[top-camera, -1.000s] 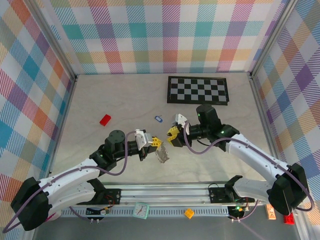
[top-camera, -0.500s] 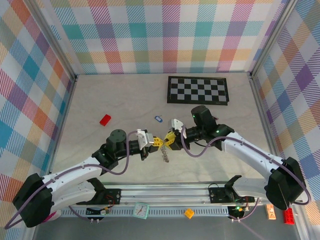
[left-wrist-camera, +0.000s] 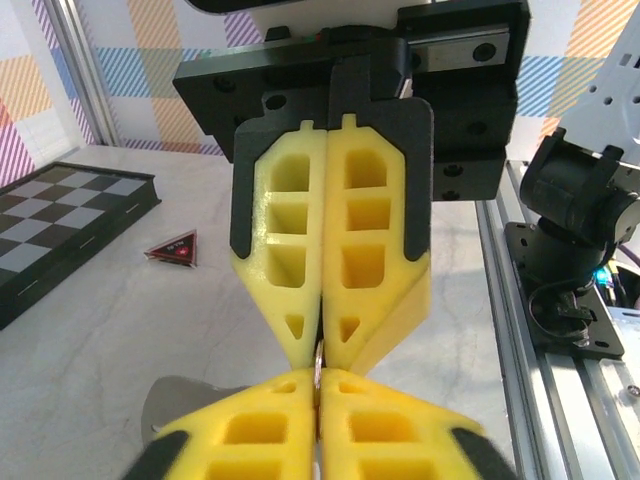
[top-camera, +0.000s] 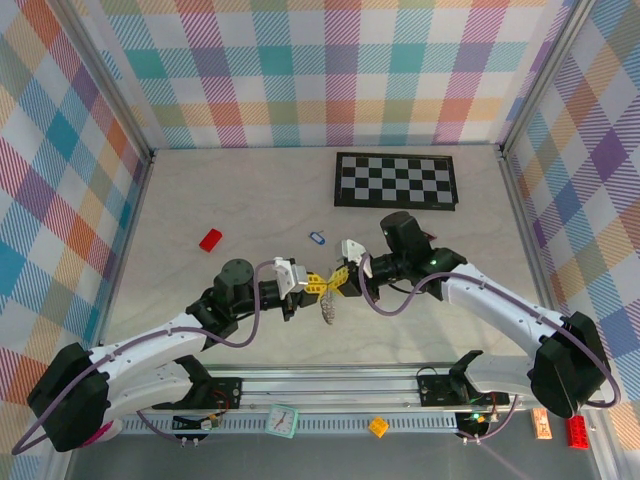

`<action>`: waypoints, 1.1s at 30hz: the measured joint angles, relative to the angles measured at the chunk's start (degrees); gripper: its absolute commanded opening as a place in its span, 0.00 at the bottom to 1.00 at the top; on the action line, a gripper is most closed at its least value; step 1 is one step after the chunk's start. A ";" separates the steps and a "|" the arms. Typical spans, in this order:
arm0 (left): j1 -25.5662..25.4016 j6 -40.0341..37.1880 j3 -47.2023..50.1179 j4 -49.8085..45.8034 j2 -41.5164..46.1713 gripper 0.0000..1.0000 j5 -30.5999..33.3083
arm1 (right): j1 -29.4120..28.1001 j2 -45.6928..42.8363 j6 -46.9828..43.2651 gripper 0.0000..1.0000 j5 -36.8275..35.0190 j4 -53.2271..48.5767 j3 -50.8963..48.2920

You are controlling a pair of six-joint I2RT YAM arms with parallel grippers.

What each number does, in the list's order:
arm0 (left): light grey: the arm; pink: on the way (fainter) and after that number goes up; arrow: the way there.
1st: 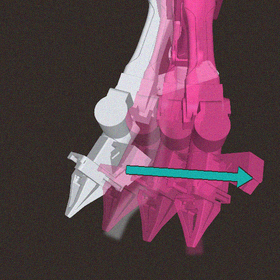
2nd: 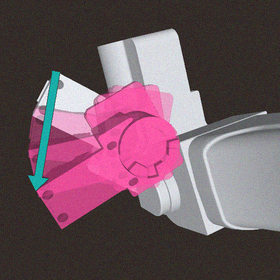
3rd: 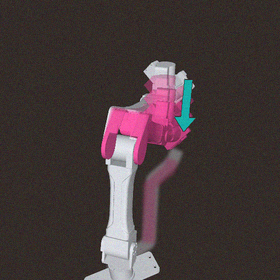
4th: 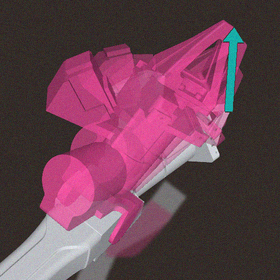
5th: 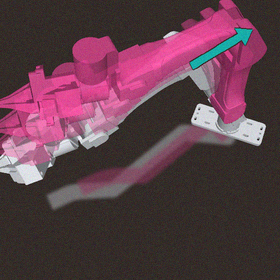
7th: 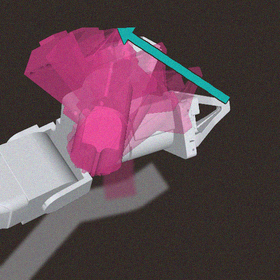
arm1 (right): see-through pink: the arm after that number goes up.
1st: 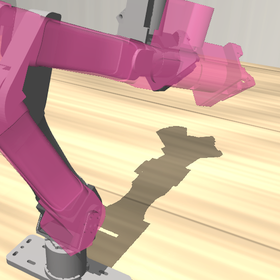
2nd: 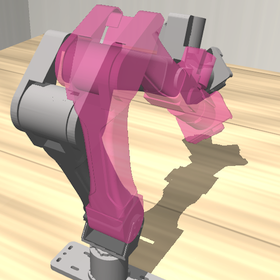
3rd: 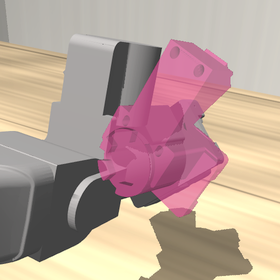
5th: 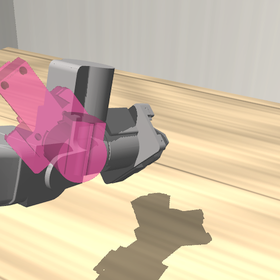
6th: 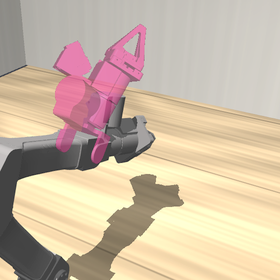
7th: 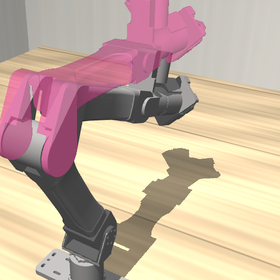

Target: Put the keys on the keyring

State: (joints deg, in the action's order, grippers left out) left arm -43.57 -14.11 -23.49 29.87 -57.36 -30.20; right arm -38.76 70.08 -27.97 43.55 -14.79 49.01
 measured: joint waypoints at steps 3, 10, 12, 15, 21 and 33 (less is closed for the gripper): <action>0.00 -0.72 0.00 -2.10 1.03 0.28 1.81 | -0.55 0.20 -1.31 0.00 -2.67 -3.17 1.25; 0.00 -3.91 -2.23 -12.59 2.51 0.26 4.28 | -3.21 3.17 -5.64 0.00 -10.03 -12.44 7.45; 0.00 -4.72 -3.21 -14.45 2.40 0.24 4.37 | -4.24 4.28 -6.49 0.00 -12.00 -14.40 9.22; 0.00 -5.44 -4.33 -16.48 2.05 0.20 4.31 | -5.77 5.64 -7.74 0.00 -14.69 -17.07 11.41; 0.00 -6.51 -6.03 -18.88 0.74 0.12 3.82 | -7.04 6.60 -8.98 0.00 -17.51 -19.76 13.73; 0.00 -6.75 -6.38 -19.65 0.31 0.00 2.64 | -7.17 6.58 -6.91 0.22 -17.97 -19.50 13.73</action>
State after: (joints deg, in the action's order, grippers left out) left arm -43.57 -20.86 -29.87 10.22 -57.06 -27.55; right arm -45.93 76.66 -34.87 25.58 -34.28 62.74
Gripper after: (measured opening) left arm 0.043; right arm 0.124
